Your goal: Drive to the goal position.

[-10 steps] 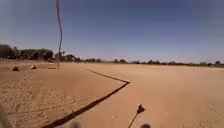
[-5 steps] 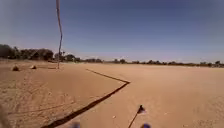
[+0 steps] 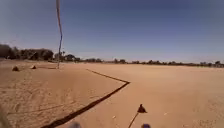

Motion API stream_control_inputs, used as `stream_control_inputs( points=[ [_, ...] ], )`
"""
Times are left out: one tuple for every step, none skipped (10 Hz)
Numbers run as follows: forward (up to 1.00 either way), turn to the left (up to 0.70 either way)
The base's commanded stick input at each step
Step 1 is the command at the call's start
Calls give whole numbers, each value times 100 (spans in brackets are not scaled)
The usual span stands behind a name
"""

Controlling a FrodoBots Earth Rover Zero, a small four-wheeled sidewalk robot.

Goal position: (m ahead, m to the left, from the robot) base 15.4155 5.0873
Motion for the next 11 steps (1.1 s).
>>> stream_control_inputs(
  points=[
    [70, 0],
    [70, 0],
    [70, 0],
    [70, 0],
    [70, 0],
    [70, 0],
    [70, 0],
    [70, 0],
    [70, 0],
    [70, 0],
    [70, 0]
  ],
)
